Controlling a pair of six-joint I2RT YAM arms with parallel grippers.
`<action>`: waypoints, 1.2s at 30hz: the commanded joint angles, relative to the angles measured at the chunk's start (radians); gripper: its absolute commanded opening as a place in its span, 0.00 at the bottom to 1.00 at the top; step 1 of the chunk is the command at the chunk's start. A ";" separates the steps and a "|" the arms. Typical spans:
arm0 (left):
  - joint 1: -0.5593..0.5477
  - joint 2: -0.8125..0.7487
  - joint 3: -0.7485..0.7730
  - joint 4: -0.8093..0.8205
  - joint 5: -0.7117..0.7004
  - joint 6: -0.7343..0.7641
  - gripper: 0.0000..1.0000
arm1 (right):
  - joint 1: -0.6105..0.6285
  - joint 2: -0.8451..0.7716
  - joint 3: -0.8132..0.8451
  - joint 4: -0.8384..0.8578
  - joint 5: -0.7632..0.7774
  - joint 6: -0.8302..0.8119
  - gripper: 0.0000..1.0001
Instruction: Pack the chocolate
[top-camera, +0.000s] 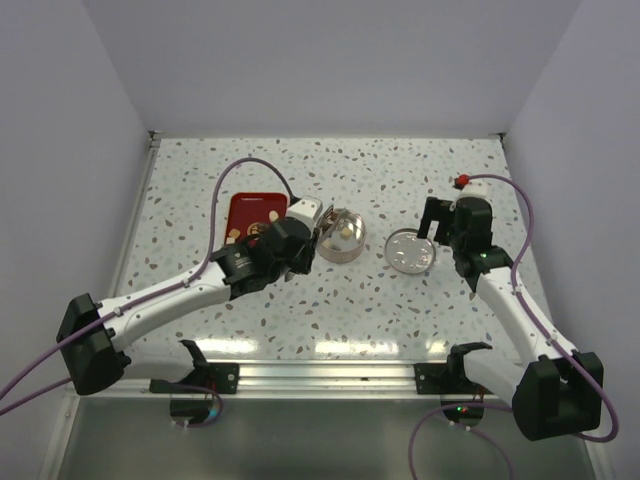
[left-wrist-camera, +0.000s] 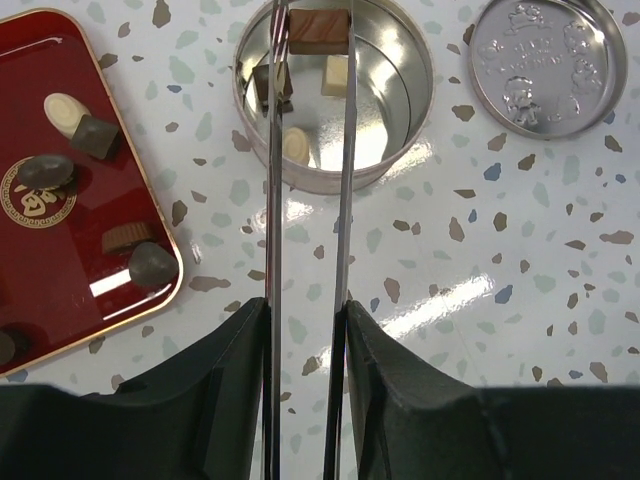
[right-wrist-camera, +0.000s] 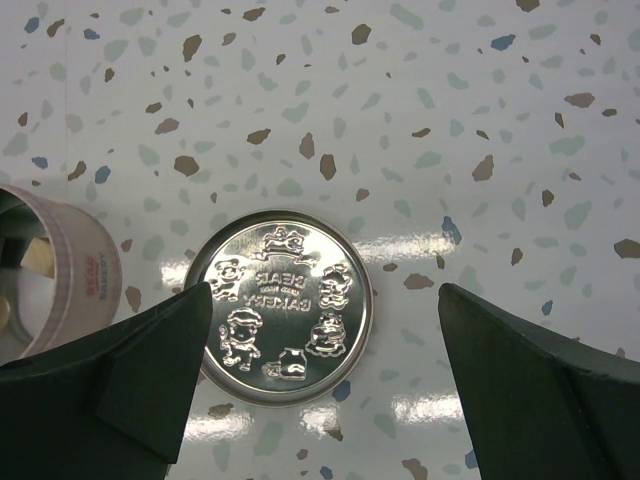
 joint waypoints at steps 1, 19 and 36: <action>-0.014 0.005 0.045 0.065 -0.009 0.017 0.41 | 0.001 0.003 0.041 -0.005 -0.003 0.000 0.99; -0.019 0.005 0.051 0.033 -0.066 0.006 0.43 | 0.001 0.009 0.042 -0.008 -0.002 -0.001 0.99; 0.296 -0.152 -0.126 -0.093 -0.107 0.040 0.44 | 0.001 0.003 0.041 -0.011 -0.008 0.000 0.99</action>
